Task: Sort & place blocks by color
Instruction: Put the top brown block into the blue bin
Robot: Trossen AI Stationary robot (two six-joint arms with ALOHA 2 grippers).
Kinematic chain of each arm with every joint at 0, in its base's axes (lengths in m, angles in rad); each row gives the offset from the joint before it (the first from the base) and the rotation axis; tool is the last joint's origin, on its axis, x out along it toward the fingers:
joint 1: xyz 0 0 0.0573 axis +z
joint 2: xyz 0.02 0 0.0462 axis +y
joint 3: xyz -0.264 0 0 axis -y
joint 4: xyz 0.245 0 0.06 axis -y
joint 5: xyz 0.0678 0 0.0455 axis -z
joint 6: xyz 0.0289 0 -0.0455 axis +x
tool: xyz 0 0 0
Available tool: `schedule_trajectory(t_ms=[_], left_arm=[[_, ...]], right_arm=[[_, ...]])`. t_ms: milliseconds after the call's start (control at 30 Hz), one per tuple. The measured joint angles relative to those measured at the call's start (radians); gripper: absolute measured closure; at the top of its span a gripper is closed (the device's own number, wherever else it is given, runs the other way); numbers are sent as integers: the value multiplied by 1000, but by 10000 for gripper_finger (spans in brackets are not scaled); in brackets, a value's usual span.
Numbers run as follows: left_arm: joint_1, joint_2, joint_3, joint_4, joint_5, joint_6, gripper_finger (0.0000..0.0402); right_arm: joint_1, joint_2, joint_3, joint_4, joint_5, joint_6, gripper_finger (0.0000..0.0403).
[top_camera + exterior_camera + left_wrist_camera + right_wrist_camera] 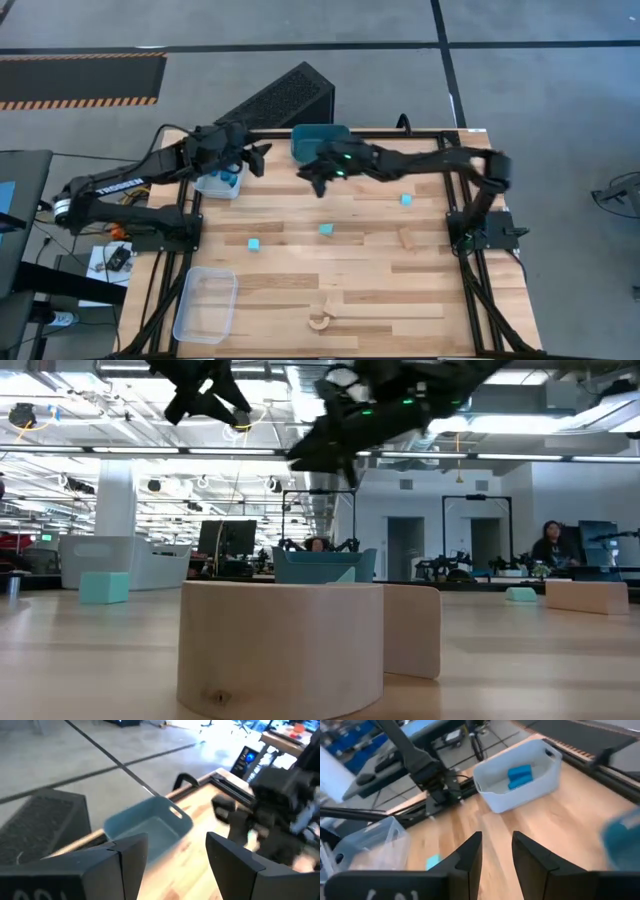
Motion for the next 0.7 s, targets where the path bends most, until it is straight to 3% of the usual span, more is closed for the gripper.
schedule_trajectory(t_ms=[133,333,433,700], left_arm=[[-42,64,0,43,29,-10,212],[-121,208,0,198,100,-68,212],[-171,272,0,270,97,-90,212],[-287,404,-1,374,59,-201,212]], right_arm=[[37,-126,-145,1,97,0,275],[121,-272,-254,-38,184,-15,275],[169,-359,-321,-64,261,-20,275],[259,-668,-633,-14,343,114,275]])
